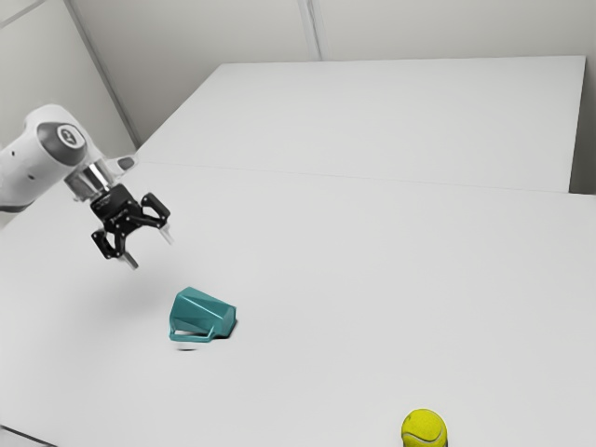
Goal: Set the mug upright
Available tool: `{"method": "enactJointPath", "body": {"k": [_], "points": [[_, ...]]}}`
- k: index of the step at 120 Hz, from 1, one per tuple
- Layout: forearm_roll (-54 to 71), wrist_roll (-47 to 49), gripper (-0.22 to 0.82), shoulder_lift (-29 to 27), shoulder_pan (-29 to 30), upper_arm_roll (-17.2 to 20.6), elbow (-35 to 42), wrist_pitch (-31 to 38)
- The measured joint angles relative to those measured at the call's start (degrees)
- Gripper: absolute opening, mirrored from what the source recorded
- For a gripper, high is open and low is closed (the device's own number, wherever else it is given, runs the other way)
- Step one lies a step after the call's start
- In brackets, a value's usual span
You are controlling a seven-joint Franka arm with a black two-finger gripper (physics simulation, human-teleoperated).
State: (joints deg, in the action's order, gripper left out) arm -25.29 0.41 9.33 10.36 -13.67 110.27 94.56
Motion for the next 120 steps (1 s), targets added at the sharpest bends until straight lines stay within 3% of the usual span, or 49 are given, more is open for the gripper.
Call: {"method": "enactJointPath", "body": {"k": [50,85,120], "points": [[-6.01,-0.19,0.6,8.69,1.03,-1.27,0.32,0.13],[-15.38,-0.35,0.6,9.95,0.92,-0.69,3.68,-0.06],[-18.3,-0.25,0.59,10.37,0.52,2.17,4.48,-0.13]]}}
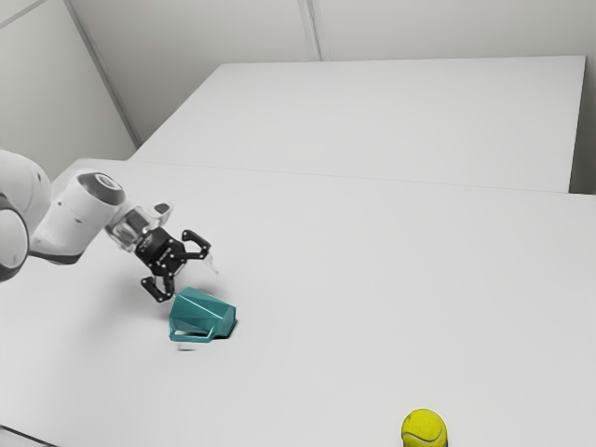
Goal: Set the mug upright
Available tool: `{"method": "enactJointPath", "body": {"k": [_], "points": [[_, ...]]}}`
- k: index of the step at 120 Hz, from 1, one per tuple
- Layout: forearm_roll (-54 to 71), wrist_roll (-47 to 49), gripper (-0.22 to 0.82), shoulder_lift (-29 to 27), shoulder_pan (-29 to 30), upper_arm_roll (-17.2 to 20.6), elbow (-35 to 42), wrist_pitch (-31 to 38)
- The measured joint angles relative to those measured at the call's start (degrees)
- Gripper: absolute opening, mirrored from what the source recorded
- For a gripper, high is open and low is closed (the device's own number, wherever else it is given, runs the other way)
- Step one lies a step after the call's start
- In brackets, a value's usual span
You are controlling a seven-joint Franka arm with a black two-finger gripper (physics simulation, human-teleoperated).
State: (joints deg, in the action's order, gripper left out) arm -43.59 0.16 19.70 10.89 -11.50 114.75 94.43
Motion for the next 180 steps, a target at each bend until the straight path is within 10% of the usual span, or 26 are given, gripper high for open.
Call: {"method": "enactJointPath", "body": {"k": [25,44,112,180], "points": [[0.66,-0.07,0.11,0.1,0.02,0.18,-0.35,0.0],[1.06,-0.09,-0.06,-0.08,0.01,0.25,-0.59,-0.15],[7.15,0.71,-0.17,-4.4,-2.12,3.81,-1.69,1.47],[47.97,1.63,-0.17,-13.03,-7.13,12.69,-1.56,27.82]]}}
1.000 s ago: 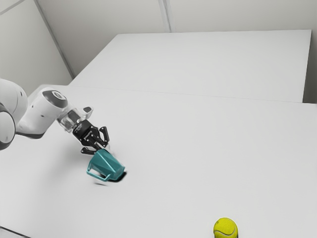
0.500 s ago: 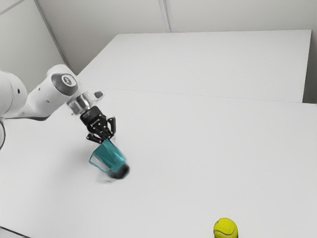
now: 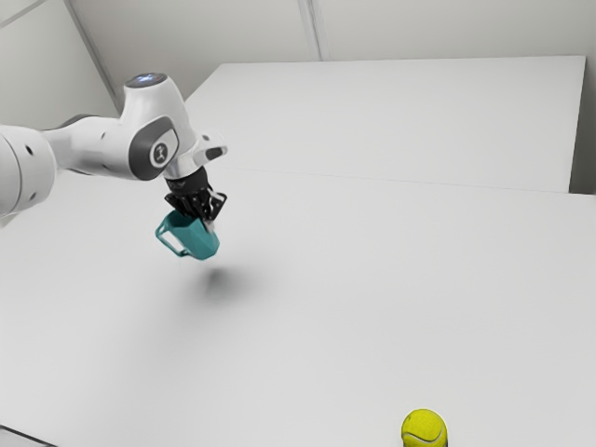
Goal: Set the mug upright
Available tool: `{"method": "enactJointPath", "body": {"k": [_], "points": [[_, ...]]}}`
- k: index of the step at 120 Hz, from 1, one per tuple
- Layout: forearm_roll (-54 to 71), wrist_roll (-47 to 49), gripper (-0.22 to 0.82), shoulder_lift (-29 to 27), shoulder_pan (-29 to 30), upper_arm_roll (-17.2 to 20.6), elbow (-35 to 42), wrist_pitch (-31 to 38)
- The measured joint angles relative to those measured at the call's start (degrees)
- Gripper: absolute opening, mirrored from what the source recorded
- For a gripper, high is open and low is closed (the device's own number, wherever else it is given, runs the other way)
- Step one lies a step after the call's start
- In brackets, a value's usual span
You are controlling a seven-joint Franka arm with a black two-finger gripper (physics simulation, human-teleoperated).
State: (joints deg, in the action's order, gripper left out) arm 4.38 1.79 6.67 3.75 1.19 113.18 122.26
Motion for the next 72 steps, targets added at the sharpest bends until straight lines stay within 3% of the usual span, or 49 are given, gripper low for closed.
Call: {"method": "enactJointPath", "body": {"k": [72], "points": [[0.9,1.47,-0.17,5.85,0.11,0.05,0.34,5.32]]}}
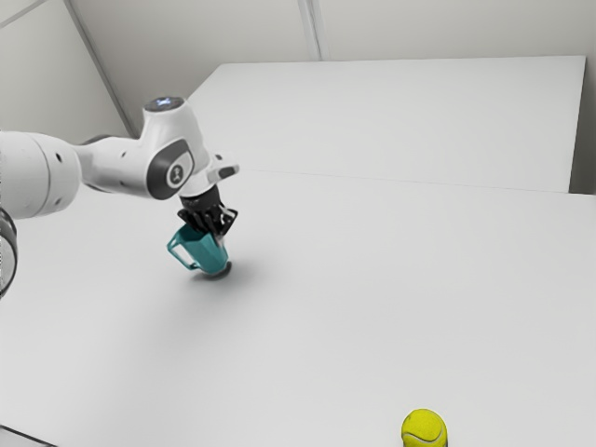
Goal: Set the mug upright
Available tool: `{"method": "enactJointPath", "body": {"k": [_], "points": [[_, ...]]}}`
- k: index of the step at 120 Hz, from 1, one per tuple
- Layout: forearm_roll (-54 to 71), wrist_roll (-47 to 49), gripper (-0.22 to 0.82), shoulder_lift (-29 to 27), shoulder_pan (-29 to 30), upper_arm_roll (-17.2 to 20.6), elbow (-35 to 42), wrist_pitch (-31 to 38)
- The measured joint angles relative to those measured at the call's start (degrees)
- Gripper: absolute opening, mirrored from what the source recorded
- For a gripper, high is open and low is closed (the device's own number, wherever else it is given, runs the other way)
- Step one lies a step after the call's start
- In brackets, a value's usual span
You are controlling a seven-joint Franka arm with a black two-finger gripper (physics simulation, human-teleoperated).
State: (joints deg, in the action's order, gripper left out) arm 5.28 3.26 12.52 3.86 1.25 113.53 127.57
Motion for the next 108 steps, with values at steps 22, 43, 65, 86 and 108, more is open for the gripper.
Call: {"method": "enactJointPath", "body": {"k": [22,43,65,86,108], "points": [[-0.14,0.31,-0.17,1.55,0.01,0.0,-0.12,1.19],[-0.7,0.07,0.13,1.35,-0.04,-0.02,-0.19,1.38],[-0.92,-0.25,0.41,-0.55,-0.07,-0.02,-0.22,1.24],[-0.97,-0.55,0.52,-4.86,-0.13,1.45,-0.18,0.85],[-0.64,-0.93,0.57,-8.94,-1.9,2.17,-3.74,-2.35]]}}
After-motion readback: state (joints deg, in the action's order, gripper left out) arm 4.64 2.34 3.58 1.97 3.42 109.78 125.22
